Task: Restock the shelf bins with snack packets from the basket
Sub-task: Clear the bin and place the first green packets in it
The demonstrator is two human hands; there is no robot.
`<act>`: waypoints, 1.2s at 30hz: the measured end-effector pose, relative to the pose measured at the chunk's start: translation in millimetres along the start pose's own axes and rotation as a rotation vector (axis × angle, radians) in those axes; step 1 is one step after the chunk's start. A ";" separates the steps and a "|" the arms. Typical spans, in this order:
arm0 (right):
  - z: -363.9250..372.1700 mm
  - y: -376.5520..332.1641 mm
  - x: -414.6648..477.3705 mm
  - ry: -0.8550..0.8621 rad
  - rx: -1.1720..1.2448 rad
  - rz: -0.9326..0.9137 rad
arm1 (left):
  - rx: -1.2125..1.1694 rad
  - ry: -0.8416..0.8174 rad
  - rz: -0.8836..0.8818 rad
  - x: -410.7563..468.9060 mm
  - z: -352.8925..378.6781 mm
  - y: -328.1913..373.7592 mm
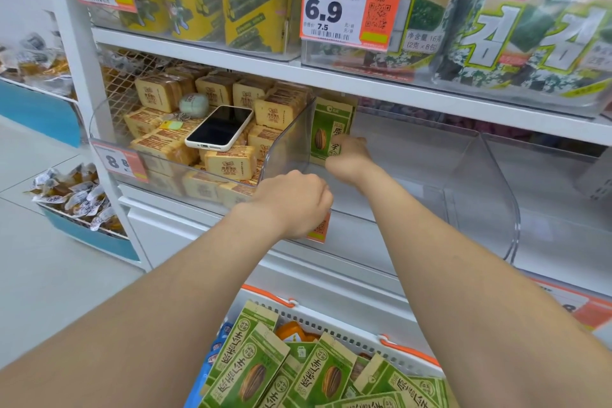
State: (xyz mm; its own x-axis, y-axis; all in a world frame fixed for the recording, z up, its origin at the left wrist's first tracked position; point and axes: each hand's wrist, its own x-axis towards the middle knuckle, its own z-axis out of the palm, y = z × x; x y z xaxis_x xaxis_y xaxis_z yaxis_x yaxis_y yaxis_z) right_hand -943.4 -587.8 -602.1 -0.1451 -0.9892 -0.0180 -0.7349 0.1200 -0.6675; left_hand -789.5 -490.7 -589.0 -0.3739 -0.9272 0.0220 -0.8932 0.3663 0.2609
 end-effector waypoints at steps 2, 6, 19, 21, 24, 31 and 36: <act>-0.4 0.6 -1.3 -0.022 0.035 0.000 | -0.006 -0.006 0.003 0.5 0.1 -0.2; -0.4 0.2 -2.7 -0.075 0.094 -0.005 | -0.009 -0.005 -0.002 1.9 0.4 -0.2; 0.0 -1.9 0.2 -0.056 0.272 0.070 | -0.008 -0.013 0.004 3.5 1.3 -1.0; 0.1 -2.0 1.4 -0.054 0.272 0.080 | -0.001 -0.014 0.003 3.8 1.1 -0.6; 2.4 -3.0 3.3 -0.061 0.232 0.081 | 0.008 -0.015 0.016 4.9 2.3 -1.7; -6.3 -10.8 -6.4 -0.014 -0.008 0.081 | -0.007 0.040 0.081 -0.1 3.0 -9.2; -13.1 -19.2 -26.8 0.064 -0.221 -0.085 | 0.056 0.227 0.206 -13.3 -4.4 -18.7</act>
State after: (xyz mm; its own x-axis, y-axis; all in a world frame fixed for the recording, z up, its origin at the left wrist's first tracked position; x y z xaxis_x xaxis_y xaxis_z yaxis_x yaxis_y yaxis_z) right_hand -934.1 -562.5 -579.0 -0.1132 -0.9901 0.0825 -0.8722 0.0593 -0.4855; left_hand -766.8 -485.6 -590.0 -0.4886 -0.8245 0.2855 -0.8192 0.5461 0.1751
